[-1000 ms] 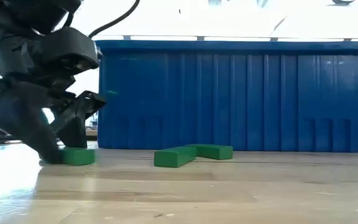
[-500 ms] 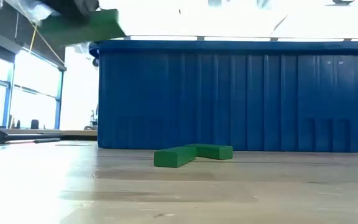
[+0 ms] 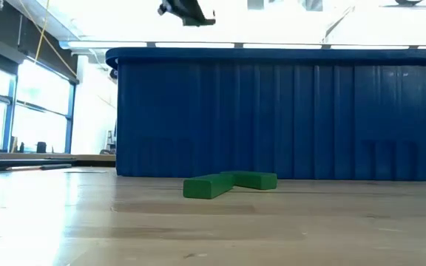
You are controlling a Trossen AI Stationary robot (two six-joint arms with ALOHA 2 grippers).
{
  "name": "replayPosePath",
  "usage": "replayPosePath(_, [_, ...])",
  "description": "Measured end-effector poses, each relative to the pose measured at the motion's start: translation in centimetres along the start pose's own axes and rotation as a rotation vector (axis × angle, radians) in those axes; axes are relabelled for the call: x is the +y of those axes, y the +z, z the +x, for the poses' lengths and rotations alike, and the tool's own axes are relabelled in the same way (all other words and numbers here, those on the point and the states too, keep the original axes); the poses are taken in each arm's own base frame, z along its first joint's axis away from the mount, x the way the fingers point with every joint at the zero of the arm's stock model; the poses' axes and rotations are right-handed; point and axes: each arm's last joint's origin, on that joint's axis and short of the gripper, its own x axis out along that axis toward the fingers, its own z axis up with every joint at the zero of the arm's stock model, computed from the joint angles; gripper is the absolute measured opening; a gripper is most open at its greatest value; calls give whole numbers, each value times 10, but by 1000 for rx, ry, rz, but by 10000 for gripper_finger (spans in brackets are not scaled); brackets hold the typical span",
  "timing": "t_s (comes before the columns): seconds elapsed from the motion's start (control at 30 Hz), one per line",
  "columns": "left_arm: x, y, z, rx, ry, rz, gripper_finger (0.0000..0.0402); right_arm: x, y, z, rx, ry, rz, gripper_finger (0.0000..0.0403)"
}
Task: Sort blocks
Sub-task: Put the green block into the blue bin with the other green block
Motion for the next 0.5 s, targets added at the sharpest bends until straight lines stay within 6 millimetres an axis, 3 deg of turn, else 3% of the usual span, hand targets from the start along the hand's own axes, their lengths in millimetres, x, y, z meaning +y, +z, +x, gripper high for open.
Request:
replayPosePath(0.1, [45,9,27,20,7,-95,91,-1,0,1,2,-5,-2,171])
replayPosePath(0.2, [74,10,60,71,-8,-161,91,-2,1,4,4,-13,-1,171])
replayPosePath(0.37, [97,0,118,233,44,-255,91,-4,3,10,15,-24,18,171])
replayPosePath(0.5, [108,-7,146,298,79,-385,91,-6,3,14,35,-22,20,171])
